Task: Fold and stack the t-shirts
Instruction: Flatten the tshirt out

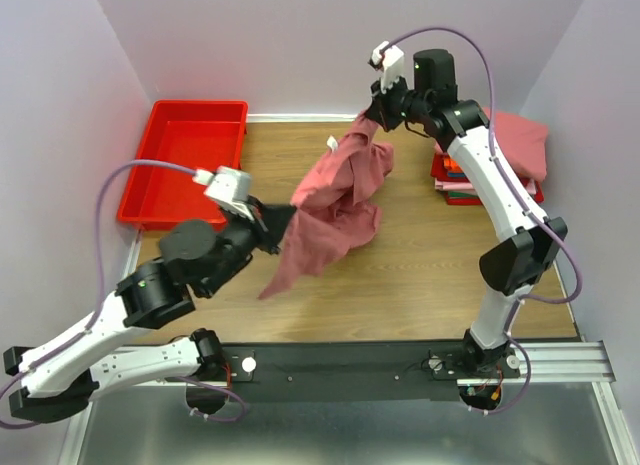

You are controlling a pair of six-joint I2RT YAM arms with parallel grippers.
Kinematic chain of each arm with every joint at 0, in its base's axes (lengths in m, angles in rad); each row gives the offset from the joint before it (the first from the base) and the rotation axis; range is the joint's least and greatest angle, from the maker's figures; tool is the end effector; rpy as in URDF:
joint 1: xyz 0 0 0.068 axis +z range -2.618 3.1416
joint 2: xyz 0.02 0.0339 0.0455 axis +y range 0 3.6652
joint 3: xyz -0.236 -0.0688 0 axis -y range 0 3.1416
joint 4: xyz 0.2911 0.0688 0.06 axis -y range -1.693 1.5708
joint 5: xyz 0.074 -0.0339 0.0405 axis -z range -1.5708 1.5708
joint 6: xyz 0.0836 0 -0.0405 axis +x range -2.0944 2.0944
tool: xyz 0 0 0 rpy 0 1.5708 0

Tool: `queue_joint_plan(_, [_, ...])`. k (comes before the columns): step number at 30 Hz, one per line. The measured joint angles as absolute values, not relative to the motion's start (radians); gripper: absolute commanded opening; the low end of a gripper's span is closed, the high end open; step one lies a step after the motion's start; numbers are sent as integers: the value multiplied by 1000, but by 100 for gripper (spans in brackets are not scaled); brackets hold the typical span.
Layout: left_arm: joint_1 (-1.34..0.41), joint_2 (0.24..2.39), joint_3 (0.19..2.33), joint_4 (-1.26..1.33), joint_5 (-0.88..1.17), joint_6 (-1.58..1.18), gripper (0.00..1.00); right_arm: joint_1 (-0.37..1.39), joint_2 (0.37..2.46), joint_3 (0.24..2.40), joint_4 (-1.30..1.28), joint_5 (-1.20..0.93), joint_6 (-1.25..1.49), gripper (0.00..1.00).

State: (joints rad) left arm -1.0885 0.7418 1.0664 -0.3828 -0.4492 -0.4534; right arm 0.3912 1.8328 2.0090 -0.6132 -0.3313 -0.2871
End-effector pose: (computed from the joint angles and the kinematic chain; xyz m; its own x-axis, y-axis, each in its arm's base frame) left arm 0.1490 -0.2063 0.4140 -0.2857 -0.3049 -0.9085 0.5248 0.7434 -0.4146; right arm 0.4480 0.2142 0.3868 -0.1960 -0.3705 -0.9079 -0.7179 0.6849 -0.1245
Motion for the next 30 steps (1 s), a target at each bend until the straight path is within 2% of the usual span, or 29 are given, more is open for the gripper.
queue_joint_plan(10, [-1088, 805, 1518, -440, -659, -222, 0, 455, 1946, 2339, -614, -482, -226, 0])
queue_joint_plan(14, [-1088, 912, 1803, -452, -668, -112, 0, 456, 1935, 2510, -573, -511, -205, 0])
queue_joint_plan(16, [-1088, 968, 1936, -443, -638, -68, 0, 442, 1900, 2534, -548, -539, -191, 0])
queue_joint_plan(19, [-1088, 1014, 2015, -436, -587, -42, 0, 392, 1834, 2515, -525, -577, -179, 0])
queue_joint_plan(22, [-1088, 1047, 1997, -426, -485, -51, 0, 292, 1734, 2363, -482, -610, -183, 0])
queue_joint_plan(28, [-1087, 1100, 1576, -296, -149, -171, 0, 102, 1630, 1880, -463, -621, -278, 1])
queue_joint_plan(30, [-1089, 1166, 1422, -218, -10, -232, 0, 59, 1632, 1708, -466, -601, -331, 6])
